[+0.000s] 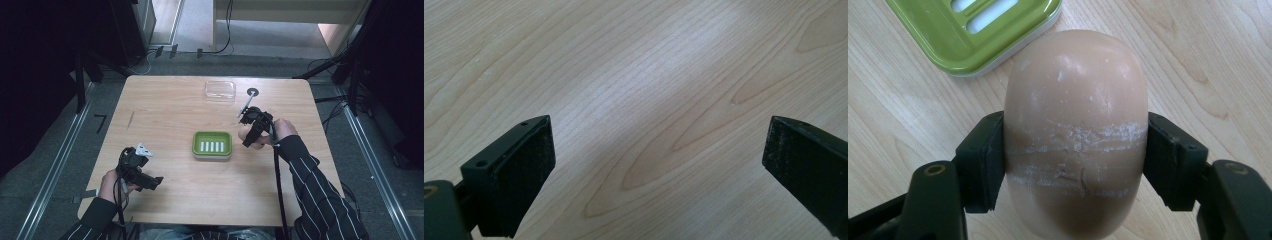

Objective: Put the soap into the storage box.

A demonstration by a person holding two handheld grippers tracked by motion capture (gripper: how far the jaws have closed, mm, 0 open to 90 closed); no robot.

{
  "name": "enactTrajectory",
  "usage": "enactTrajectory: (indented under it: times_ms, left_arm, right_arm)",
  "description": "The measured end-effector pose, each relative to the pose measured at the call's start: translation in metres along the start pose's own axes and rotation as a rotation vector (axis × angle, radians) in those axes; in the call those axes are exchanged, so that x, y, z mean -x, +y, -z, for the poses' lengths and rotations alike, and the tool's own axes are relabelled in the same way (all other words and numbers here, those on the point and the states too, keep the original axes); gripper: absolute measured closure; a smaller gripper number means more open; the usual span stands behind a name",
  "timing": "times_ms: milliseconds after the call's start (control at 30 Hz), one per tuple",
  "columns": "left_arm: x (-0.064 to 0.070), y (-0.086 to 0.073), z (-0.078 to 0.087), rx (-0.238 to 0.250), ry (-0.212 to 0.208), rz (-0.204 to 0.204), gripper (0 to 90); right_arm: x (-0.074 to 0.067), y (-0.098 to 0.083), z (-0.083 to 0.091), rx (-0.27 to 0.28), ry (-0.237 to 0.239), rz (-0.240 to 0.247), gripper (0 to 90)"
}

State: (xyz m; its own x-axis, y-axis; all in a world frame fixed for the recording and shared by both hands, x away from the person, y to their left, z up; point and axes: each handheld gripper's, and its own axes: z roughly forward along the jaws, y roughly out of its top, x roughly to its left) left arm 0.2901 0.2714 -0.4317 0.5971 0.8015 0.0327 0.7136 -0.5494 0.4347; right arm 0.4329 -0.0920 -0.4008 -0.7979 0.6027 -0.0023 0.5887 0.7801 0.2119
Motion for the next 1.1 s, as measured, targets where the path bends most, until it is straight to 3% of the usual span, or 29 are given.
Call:
enactTrajectory:
  times_ms: [567, 1100]
  left_arm:
    - [-0.001, -0.004, 0.003, 0.002, 0.007, 0.011, 1.3]
    - [-0.001, -0.003, 0.002, 0.004, 0.001, 0.011, 1.3]
  right_arm:
    - [-0.006, 0.015, 0.008, 0.024, 0.008, 0.050, 33.9]
    - [-0.016, 0.032, 0.007, 0.034, 0.016, 0.131, 33.9]
